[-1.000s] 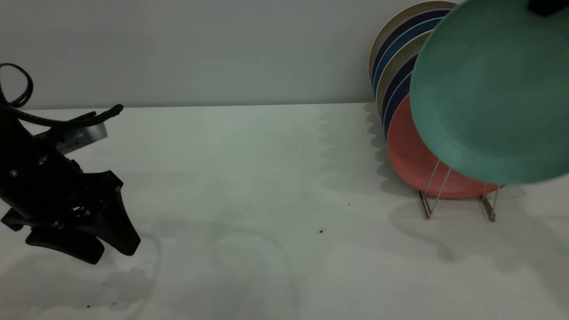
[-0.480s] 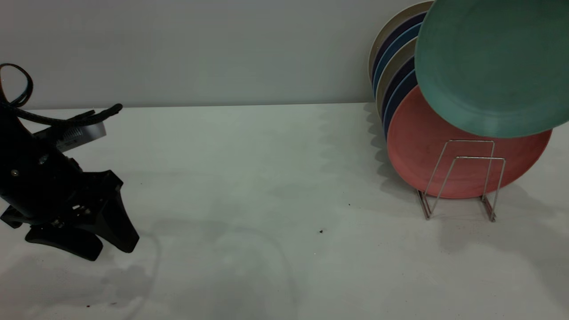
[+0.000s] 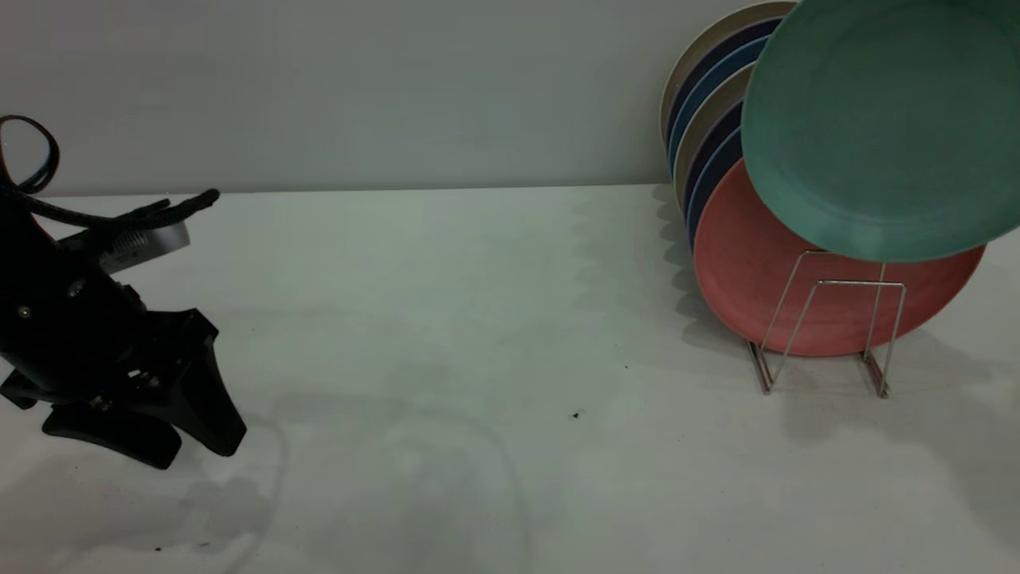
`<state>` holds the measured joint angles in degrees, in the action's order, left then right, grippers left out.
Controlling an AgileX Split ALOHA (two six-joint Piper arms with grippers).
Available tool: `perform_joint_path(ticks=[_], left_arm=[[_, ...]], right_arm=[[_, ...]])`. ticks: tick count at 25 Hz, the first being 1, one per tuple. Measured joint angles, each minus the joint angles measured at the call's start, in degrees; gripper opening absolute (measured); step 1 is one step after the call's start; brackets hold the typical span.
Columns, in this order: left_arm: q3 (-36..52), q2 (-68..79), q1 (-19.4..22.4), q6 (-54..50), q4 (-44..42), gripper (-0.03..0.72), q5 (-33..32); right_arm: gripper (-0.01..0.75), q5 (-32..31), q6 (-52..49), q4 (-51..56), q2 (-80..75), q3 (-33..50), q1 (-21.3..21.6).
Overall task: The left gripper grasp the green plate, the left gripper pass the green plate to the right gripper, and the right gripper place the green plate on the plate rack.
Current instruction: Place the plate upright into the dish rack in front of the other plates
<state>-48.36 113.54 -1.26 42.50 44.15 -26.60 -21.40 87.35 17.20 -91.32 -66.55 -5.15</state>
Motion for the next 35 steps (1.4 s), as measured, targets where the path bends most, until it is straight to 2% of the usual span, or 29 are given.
perform_joint_path(ticks=[35], left_arm=[[0.00,0.00,0.00,-0.09,-0.24,0.559,-0.04]], right_arm=[[0.046,0.90,0.09,5.83,-6.77,0.00,0.00]])
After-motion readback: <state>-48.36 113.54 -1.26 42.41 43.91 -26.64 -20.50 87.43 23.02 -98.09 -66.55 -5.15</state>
